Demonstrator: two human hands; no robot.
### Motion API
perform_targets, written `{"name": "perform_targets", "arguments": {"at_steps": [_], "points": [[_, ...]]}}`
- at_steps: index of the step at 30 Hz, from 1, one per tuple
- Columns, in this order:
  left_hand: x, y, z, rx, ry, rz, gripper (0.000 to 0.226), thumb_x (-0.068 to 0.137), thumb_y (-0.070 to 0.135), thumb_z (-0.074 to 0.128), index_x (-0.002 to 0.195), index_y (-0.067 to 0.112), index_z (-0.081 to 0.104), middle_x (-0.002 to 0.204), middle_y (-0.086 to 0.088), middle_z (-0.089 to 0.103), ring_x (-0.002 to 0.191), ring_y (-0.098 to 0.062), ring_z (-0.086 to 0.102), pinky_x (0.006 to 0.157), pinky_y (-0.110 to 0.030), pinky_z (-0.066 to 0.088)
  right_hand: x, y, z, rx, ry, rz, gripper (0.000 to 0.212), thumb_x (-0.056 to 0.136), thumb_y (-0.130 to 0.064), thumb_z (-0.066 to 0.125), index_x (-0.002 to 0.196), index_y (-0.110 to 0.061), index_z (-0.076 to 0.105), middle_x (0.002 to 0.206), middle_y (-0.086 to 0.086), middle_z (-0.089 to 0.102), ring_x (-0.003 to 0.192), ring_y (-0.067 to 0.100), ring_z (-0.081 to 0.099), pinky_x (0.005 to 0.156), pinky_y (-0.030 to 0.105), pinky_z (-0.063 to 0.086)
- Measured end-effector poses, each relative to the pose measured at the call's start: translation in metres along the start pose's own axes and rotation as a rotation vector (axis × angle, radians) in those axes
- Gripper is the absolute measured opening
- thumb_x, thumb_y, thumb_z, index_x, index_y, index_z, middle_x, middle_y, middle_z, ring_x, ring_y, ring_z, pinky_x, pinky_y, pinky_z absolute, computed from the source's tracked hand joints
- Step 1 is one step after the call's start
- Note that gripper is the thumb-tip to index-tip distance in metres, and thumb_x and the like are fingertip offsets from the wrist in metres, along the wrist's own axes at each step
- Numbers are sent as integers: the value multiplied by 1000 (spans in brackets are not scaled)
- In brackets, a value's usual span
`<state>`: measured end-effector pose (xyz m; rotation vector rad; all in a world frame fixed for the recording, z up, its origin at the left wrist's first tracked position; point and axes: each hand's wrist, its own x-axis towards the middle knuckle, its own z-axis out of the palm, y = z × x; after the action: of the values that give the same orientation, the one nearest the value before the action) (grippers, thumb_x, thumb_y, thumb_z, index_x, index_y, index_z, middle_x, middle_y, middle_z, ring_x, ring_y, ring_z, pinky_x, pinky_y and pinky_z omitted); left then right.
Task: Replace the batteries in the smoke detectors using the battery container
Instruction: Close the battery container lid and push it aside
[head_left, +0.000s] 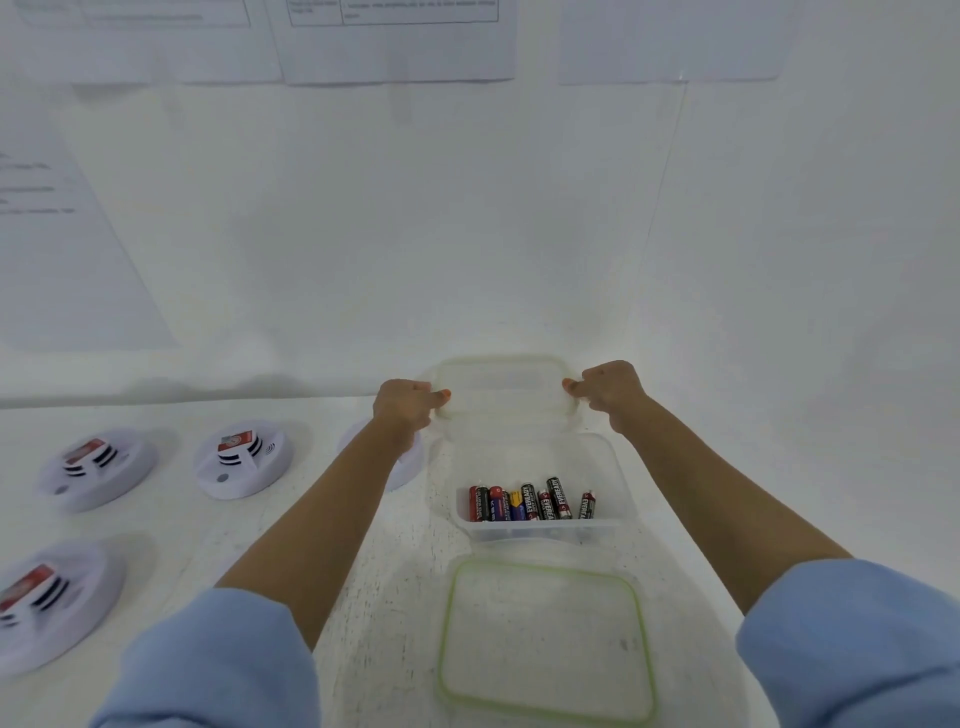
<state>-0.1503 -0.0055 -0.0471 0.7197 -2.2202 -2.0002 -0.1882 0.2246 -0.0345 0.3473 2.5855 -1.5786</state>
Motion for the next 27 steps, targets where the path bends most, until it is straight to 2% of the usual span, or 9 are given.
{"name": "perform_targets", "arguments": {"at_steps": [3,6,9,13,15,16,19,22,27], "points": [[0,3,0,28,-9,5,28,80,7,71,104,-4,63,100,-14,61,71,-19,58,97,-38,48,-4,-3,2,25,-16,-6,34,86,-12,61,114,7,56,116,22,60,90,26,59,93,40,51],[-1,4,0,39,-19,-3,15,80,5,71,90,-4,63,102,-17,62,83,-28,63,95,-42,49,-6,-2,5,101,16,-24,43,87,-7,60,127,2,47,130,18,50,96,32,60,93,41,50],[0,4,1,33,-6,0,14,79,2,70,88,-5,62,105,-20,61,96,-34,63,92,-43,52,-7,0,9,95,28,-83,41,88,-6,58,127,-4,48,128,17,50,86,22,50,89,38,51],[3,3,0,63,-31,12,19,82,1,67,67,5,56,95,-16,61,92,-33,63,94,-45,50,-4,0,9,-10,24,-121,39,86,-7,56,125,-9,49,126,16,52,95,25,54,94,44,49],[0,4,-2,140,-74,51,9,84,6,66,78,6,59,99,-17,60,95,-31,62,97,-43,48,-5,-3,8,-67,-14,-117,43,87,-9,55,129,-10,45,117,14,53,92,25,53,93,42,49],[-2,4,-2,245,-93,98,10,86,10,64,94,6,61,106,-17,60,100,-30,60,100,-40,45,-5,-4,6,-120,-31,-126,46,87,-10,53,132,-10,43,113,12,52,93,26,52,91,36,48],[-8,6,-4,589,-146,391,50,88,14,58,136,12,41,137,-12,44,129,-24,39,106,-29,29,-4,-11,3,-356,-71,-174,54,89,-8,47,141,-13,32,130,12,49,117,28,48,92,30,39],[-14,14,-5,654,-351,663,53,86,18,65,135,21,45,147,1,35,137,-14,30,107,-22,19,-2,-24,6,-522,-109,-302,61,87,-4,43,145,-17,25,148,7,33,135,24,33,110,33,28],[-11,19,-3,825,-536,647,58,75,25,76,129,22,54,143,6,44,134,-11,36,114,-31,22,4,-36,30,-641,-226,-478,47,98,-31,35,144,-22,29,154,-2,23,142,16,19,117,38,3]]}}
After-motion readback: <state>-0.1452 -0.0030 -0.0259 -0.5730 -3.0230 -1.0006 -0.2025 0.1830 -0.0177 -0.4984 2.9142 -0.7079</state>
